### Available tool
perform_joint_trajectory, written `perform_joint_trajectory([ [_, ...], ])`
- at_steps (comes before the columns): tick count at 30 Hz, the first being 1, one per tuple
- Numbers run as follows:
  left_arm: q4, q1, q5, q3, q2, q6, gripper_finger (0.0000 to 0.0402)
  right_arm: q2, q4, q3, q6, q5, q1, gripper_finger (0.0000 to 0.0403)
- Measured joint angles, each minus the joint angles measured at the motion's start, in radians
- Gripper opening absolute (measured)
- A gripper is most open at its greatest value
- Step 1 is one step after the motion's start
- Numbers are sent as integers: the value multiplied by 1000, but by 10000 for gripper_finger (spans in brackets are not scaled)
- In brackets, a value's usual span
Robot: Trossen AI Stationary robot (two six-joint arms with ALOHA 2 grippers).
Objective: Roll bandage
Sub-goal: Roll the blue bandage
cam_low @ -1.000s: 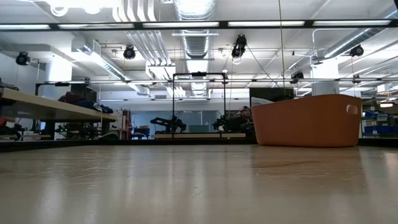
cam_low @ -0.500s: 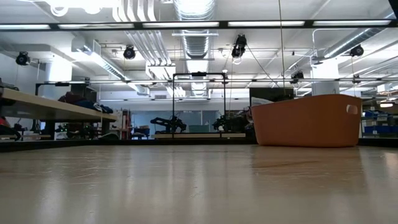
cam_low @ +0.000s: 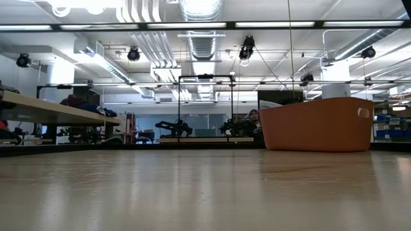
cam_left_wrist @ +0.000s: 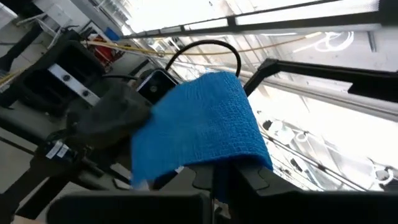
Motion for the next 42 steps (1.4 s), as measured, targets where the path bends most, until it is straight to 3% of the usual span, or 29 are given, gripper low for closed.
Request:
perform_joint_trajectory([
  [6, -22, -4, 59, -1, 0, 5, 9, -15, 29, 0, -129, 119, -6, 3],
  [18, -142, -24, 204, -15, 30, 101, 9, -48, 53, 4, -172, 116, -63, 0],
  [28, -343, -25, 181, -16, 60, 310, 9, -64, 54, 4, -145, 109, -69, 0],
  [32, -355, -24, 177, -16, 71, 338, 9, -67, 54, 4, -137, 101, -67, 0],
  [37, -357, -9, 172, -16, 80, 368, 9, -81, 62, 4, -84, 12, -68, 0],
  [42, -357, -2, 165, -16, 83, 392, 9, -89, 42, 4, -87, 9, -69, 0],
])
